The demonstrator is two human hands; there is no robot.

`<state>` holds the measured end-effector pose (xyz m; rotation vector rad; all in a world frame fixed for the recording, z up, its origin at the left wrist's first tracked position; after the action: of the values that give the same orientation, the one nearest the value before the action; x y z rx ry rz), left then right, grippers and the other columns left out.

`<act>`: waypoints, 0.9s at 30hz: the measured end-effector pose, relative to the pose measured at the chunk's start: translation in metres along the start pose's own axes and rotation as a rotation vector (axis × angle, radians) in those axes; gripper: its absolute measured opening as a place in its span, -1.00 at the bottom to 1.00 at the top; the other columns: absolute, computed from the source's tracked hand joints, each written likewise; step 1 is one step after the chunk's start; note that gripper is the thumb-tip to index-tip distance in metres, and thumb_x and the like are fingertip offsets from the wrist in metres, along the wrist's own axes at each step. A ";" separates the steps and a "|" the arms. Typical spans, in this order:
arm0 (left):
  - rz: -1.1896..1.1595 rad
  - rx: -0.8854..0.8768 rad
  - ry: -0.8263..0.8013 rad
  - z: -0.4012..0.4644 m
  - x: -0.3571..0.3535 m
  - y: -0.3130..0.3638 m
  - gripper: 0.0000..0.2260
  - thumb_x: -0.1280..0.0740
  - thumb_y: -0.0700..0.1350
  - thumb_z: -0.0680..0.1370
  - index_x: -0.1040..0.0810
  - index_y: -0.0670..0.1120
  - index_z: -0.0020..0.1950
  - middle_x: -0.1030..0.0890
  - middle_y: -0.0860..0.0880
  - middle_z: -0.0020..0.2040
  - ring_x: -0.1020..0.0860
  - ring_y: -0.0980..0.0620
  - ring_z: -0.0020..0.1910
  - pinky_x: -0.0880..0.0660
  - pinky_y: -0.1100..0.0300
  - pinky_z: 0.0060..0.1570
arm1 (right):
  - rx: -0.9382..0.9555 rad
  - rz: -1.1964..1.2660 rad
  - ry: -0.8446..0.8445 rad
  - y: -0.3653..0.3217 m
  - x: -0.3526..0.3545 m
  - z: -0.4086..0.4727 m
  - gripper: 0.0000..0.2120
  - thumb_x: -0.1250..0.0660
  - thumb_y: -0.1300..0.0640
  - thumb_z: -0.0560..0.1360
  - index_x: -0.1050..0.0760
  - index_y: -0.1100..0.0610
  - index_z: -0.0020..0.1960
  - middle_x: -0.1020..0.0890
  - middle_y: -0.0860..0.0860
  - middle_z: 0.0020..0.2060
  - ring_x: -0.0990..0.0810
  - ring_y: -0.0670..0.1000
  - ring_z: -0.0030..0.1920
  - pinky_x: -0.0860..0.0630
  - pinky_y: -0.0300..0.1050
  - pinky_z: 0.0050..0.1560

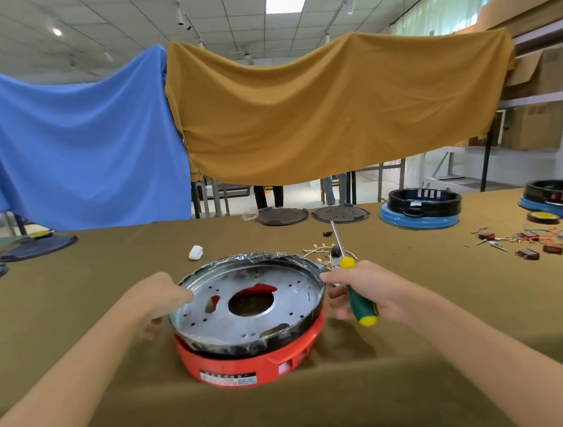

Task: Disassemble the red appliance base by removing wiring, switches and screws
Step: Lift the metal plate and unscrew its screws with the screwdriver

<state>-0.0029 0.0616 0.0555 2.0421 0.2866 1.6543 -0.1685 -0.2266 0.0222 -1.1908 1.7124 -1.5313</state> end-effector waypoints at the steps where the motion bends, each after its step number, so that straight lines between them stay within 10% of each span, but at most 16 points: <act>1: -0.130 0.045 -0.080 -0.001 -0.005 -0.006 -0.83 -0.29 -0.13 0.55 -0.45 -0.18 0.08 -0.54 -0.15 0.00 -0.61 -0.13 -0.16 -0.59 0.09 -0.33 | -0.013 0.031 -0.014 0.001 -0.006 -0.001 -0.70 -0.47 0.12 0.50 -0.52 0.28 0.12 -0.60 0.26 -0.05 -0.65 0.16 -0.23 -0.65 -0.03 -0.28; 8: -0.520 0.070 -0.075 0.002 -0.012 -0.011 -0.87 -0.22 -0.35 0.53 -0.54 -0.28 0.01 -0.64 -0.23 -0.10 -0.67 -0.07 -0.43 -0.56 0.14 -0.51 | 0.083 0.025 0.092 -0.014 -0.022 0.005 -0.66 -0.39 0.27 0.46 -0.44 0.36 0.18 -0.58 0.21 -0.14 -0.55 0.11 -0.27 -0.53 -0.04 -0.27; 16: -0.842 0.079 0.029 0.027 -0.023 0.002 -0.84 -0.20 -0.35 0.53 -0.52 -0.27 0.05 -0.60 -0.19 -0.12 -0.60 -0.12 -0.21 -0.55 0.10 -0.51 | 0.134 0.243 0.188 -0.035 -0.019 0.042 -0.76 -0.37 0.06 0.58 -0.46 0.22 0.10 -0.68 0.17 -0.10 -0.63 0.09 -0.27 -0.56 -0.10 -0.36; 27: -1.338 0.151 0.152 0.058 -0.021 -0.026 -0.79 -0.10 -0.35 0.58 -0.46 -0.18 0.11 -0.54 -0.12 -0.10 -0.51 0.00 -0.26 -0.57 0.05 -0.34 | 0.035 0.214 0.149 0.007 -0.020 0.051 -0.85 -0.33 0.42 0.53 -0.45 0.35 0.08 -0.66 0.24 -0.19 -0.63 0.10 -0.35 -0.60 -0.10 -0.46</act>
<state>0.0509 0.0598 0.0162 1.1883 1.4581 0.8809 -0.1172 -0.2343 0.0023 -0.8632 1.8356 -1.5430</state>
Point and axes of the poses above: each hand's wrist, its own z-axis towards the middle knuckle, its own x-axis out of the back of the hand, y = z × x, the point moved 5 cm from there along z, towards the middle knuckle
